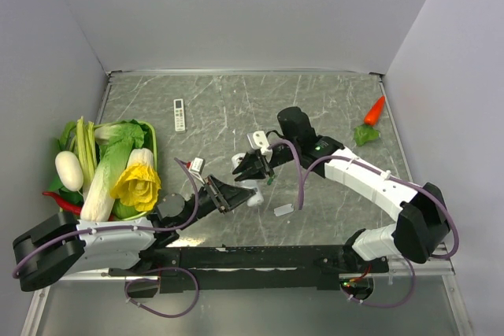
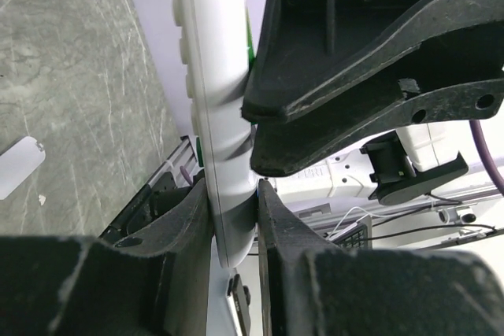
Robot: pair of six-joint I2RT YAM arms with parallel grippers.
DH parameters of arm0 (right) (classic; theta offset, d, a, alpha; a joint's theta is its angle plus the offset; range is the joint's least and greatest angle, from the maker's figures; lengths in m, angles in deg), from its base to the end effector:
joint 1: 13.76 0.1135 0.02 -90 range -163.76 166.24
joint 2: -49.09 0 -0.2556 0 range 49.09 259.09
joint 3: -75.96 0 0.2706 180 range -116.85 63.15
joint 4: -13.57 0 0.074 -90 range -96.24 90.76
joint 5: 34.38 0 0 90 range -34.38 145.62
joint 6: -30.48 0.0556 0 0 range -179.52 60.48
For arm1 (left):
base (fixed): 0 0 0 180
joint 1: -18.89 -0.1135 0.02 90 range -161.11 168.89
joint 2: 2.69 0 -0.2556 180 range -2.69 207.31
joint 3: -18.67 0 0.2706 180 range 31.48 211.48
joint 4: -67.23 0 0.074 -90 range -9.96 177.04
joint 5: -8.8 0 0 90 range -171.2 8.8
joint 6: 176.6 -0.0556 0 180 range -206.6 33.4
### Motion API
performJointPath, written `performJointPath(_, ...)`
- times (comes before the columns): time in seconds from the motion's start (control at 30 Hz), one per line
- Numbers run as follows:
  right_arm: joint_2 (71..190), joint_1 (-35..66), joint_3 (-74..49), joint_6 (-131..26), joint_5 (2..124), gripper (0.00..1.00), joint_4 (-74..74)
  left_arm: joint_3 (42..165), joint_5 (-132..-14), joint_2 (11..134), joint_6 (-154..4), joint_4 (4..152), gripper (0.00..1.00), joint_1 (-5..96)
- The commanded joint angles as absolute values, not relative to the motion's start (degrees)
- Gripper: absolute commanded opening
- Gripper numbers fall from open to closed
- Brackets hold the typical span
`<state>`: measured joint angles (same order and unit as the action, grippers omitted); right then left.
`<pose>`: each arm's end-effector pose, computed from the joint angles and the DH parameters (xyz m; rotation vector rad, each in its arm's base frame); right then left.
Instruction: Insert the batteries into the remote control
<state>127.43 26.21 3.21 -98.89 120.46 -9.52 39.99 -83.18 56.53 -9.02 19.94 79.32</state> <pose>0.2155 0.2463 0.2906 -1.6831 0.9600 1.1573 0.1154 -0.1996 0.1880 -0.2930 1.7063 -1.8945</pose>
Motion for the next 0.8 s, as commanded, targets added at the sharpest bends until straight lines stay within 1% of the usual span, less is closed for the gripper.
performJointPath(0.0,130.1,24.8,8.0,-96.3,117.4,0.29,-3.3,42.8,-77.0,53.7,-12.0,0.1,0.02,80.0)
performJointPath(0.23,129.1,24.6,10.5,-90.8,119.2,0.26,5.0,43.3,-75.8,52.3,-13.7,0.8,0.02,80.0)
performJointPath(0.37,128.9,24.7,11.7,-81.7,122.5,0.26,15.8,43.5,-74.5,53.8,-13.5,-1.8,0.02,80.0)
performJointPath(0.4,129.1,24.7,12.7,-78.0,123.5,0.26,21.4,43.6,-73.8,54.8,-13.5,-2.7,0.02,80.0)
performJointPath(0.5,130.7,24.7,13.8,-74.2,123.2,0.26,27.0,44.3,-71.7,56.5,-13.5,-5.7,0.02,80.1)
performJointPath(0.67,132.1,24.7,16.3,-69.5,122.8,0.26,33.1,44.3,-70.9,56.6,-13.7,-7.3,0.02,80.0)
performJointPath(0.77,130.5,24.8,15.7,-69.9,122.6,0.26,31.3,43.7,-72.4,55.2,-14.4,-4.8,0.02,80.1)
